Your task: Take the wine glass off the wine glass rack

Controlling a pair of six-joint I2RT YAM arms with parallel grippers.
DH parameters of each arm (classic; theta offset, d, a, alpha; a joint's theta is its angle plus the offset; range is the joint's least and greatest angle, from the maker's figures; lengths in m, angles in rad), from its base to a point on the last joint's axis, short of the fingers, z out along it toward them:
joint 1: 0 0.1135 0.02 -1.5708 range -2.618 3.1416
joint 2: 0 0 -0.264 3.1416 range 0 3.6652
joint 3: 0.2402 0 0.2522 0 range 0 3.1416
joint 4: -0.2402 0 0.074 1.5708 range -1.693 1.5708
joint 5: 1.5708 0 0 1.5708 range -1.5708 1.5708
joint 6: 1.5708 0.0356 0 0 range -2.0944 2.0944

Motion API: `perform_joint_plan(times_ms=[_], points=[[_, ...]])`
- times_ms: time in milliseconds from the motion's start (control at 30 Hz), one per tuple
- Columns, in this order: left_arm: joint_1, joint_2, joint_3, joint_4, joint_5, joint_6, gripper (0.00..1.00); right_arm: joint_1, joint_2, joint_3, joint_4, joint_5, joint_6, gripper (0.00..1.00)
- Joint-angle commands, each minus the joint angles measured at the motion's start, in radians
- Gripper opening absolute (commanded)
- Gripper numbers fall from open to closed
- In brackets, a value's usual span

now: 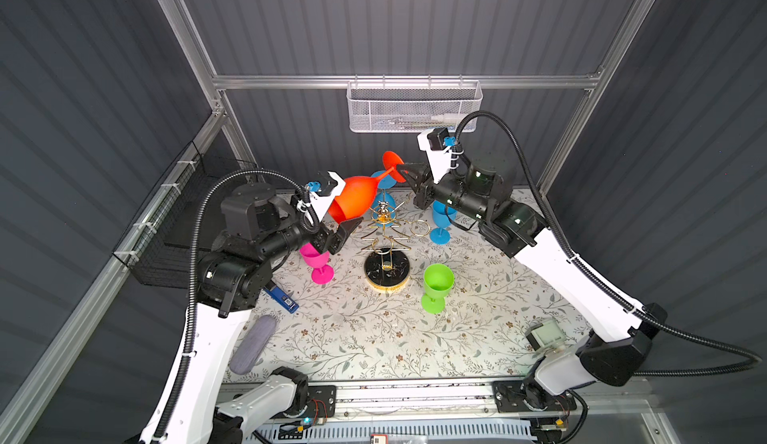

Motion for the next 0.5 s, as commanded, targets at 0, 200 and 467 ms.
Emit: perform_joint_plan(times_ms=[0, 200, 467], points=[[-0.005, -0.049, -0.032, 0.117, 0.029, 0.010, 0.88, -0.023, -0.025, -0.034, 0.040, 0.021, 0.079, 0.00], [-0.005, -0.082, -0.072, 0.179, 0.017, 0.000, 0.96, -0.035, -0.049, -0.060, 0.060, 0.014, 0.113, 0.00], [-0.005, -0.173, -0.202, 0.393, -0.148, -0.079, 0.98, -0.081, -0.074, -0.100, 0.071, 0.013, 0.180, 0.00]])
